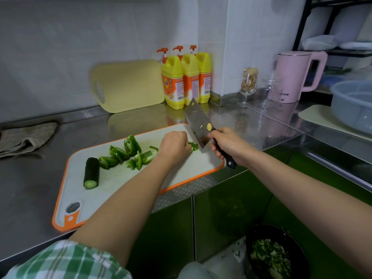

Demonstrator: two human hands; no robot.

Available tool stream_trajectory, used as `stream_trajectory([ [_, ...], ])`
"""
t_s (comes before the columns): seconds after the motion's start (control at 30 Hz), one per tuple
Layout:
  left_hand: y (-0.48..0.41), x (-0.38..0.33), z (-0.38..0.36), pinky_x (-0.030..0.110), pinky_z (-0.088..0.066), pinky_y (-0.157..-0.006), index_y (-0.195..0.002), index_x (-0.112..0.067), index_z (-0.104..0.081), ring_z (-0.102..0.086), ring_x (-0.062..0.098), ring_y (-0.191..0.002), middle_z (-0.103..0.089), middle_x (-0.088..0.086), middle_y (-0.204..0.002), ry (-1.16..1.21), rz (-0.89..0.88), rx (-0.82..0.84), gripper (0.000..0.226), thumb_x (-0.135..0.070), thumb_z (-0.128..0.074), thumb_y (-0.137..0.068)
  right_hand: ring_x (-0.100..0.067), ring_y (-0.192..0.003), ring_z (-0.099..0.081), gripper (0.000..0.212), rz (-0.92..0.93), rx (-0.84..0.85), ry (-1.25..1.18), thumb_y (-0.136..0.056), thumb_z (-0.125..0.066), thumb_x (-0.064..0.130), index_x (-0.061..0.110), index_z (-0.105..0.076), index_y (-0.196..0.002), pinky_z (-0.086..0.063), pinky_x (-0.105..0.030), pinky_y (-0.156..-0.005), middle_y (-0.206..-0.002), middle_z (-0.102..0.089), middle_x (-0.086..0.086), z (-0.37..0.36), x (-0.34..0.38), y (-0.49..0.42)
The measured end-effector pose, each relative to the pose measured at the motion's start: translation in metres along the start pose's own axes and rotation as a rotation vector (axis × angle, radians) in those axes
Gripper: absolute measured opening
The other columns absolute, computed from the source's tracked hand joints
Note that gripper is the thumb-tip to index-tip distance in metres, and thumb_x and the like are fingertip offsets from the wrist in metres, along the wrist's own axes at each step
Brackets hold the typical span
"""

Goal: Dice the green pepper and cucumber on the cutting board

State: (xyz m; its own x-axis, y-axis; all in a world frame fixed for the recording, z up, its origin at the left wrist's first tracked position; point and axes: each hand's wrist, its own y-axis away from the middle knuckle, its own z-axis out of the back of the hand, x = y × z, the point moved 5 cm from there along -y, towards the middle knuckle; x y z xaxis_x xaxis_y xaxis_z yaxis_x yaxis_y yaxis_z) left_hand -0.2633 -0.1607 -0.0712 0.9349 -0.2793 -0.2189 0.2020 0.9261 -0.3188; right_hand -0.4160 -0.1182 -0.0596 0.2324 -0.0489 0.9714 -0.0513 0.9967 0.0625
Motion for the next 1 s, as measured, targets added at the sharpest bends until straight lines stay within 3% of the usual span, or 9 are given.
stream_trajectory([
  [0.33,-0.009,-0.009,-0.010,0.043,-0.040,-0.083,-0.107,0.002,-0.057,-0.056,0.041,-0.103,-0.064,0.025,-0.107,-0.177,-0.037,0.063,0.028,-0.021,-0.044,-0.098,-0.013,-0.039,-0.040,0.015,0.006,-0.001,0.002,-0.098,-0.042,0.013,0.012,-0.046,-0.084,-0.029,-0.022,-0.036,-0.058,-0.047,-0.004,-0.001,0.000,0.000],
  [0.43,-0.010,-0.007,-0.005,0.041,-0.038,-0.085,-0.107,-0.006,-0.065,-0.052,0.036,-0.107,-0.063,0.019,-0.110,-0.190,-0.072,0.016,0.035,-0.033,-0.044,-0.101,-0.013,-0.039,-0.040,0.015,0.006,-0.006,0.006,-0.099,-0.042,0.013,0.011,-0.046,-0.085,-0.029,-0.023,-0.036,-0.059,-0.047,-0.005,0.001,-0.001,0.000],
  [0.57,-0.007,0.003,0.008,0.036,-0.033,-0.088,-0.115,-0.028,-0.068,-0.047,0.027,-0.114,-0.061,0.004,-0.119,-0.075,-0.095,-0.071,0.025,-0.035,-0.053,-0.096,-0.013,-0.038,-0.041,0.013,0.010,-0.001,0.018,-0.099,-0.041,0.013,0.010,-0.049,-0.090,-0.030,-0.022,-0.036,-0.059,-0.048,-0.005,-0.003,0.002,0.001],
  [0.87,0.014,0.035,0.032,0.037,-0.039,-0.074,-0.083,-0.015,-0.073,-0.054,0.033,-0.092,-0.070,0.008,-0.085,-0.022,0.064,-0.152,0.030,-0.030,-0.049,-0.093,-0.014,-0.038,-0.039,0.012,-0.029,0.089,0.083,-0.099,-0.040,0.010,0.006,-0.049,-0.091,-0.028,-0.018,-0.034,-0.061,-0.047,-0.009,-0.025,0.010,0.012],
  [1.0,0.025,0.043,0.028,0.036,-0.039,-0.085,-0.104,-0.025,-0.070,-0.053,0.029,-0.106,-0.069,0.004,-0.103,-0.088,0.072,-0.004,0.030,-0.044,-0.062,-0.082,-0.013,-0.036,-0.038,0.011,-0.060,0.114,0.136,-0.098,-0.041,0.010,0.004,-0.049,-0.095,-0.028,-0.017,-0.034,-0.059,-0.047,-0.009,-0.031,0.009,0.016],
])
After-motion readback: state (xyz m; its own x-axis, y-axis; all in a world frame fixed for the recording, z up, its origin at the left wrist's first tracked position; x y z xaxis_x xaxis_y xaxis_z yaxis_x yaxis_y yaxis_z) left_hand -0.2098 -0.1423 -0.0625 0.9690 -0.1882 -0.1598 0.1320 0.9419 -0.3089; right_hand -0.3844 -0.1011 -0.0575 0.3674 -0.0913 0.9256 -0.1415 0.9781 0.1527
